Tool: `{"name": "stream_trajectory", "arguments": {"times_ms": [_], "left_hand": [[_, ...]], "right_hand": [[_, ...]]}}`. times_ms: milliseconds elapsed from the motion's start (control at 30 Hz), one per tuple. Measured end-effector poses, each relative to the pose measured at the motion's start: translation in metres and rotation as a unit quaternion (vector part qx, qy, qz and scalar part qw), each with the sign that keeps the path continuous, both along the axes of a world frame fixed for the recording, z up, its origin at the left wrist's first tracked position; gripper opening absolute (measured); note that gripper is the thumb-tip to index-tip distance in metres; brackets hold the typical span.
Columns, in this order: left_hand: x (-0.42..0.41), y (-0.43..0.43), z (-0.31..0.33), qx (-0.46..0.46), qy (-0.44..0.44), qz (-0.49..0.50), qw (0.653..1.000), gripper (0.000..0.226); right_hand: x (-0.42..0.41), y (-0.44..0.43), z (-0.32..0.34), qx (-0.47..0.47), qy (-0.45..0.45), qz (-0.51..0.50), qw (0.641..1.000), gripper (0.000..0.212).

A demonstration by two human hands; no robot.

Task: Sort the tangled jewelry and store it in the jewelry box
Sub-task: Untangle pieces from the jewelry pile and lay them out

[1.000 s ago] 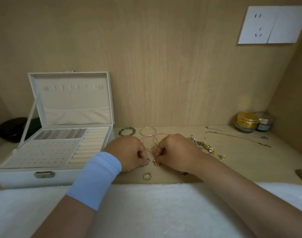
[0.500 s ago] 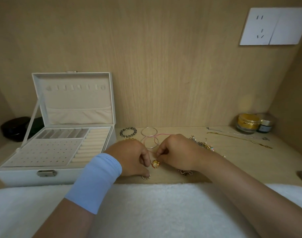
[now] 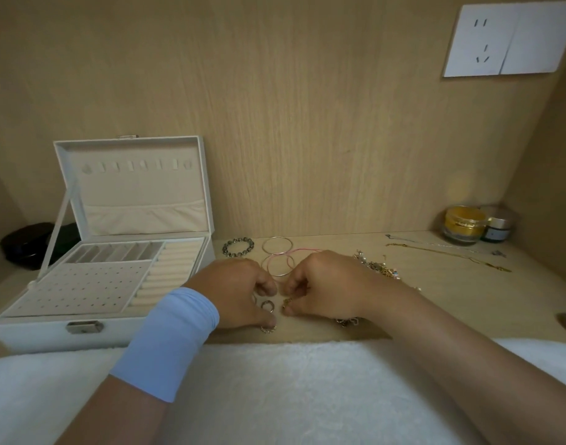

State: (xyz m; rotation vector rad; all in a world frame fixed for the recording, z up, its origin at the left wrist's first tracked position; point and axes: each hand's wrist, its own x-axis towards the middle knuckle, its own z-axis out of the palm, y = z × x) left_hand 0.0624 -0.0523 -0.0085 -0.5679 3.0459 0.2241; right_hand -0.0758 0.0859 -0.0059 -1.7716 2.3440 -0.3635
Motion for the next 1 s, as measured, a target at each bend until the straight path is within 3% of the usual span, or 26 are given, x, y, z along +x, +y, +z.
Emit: {"name": "stream_trajectory", "arguments": {"times_ms": [200, 333, 400, 467, 700, 900, 1000], "left_hand": [[-0.001, 0.003, -0.001, 0.04, -0.001, -0.001, 0.999, 0.029], [-0.002, 0.004, -0.003, 0.077, 0.036, 0.006, 0.996, 0.024], [-0.005, 0.006, -0.001, 0.1, 0.071, 0.011, 0.992, 0.019], [-0.014, 0.01, 0.005, 0.126, 0.104, 0.018, 0.986, 0.013], [-0.091, 0.052, 0.022, 0.144, 0.165, -0.056, 0.974, 0.011], [-0.137, 0.064, 0.001, 0.072, 0.112, -0.076, 0.988, 0.012], [-0.139, 0.059, -0.011, 0.085, 0.11, -0.069, 0.988, 0.009]], "right_hand": [[0.0, -0.003, -0.008, -0.001, 0.015, 0.017, 1.0, 0.025], [-0.01, 0.003, 0.008, -0.027, -0.057, -0.006, 0.998, 0.026], [-0.031, 0.012, 0.027, -0.076, -0.091, -0.044, 0.992, 0.017], [-0.06, 0.025, 0.046, -0.102, -0.071, -0.084, 0.989, 0.004], [-0.121, 0.06, 0.039, 0.064, -0.029, -0.137, 0.988, 0.011], [-0.126, 0.056, 0.021, 0.072, -0.101, -0.109, 0.986, 0.016], [-0.122, 0.048, 0.011, 0.067, -0.106, -0.087, 0.988, 0.016]]}}
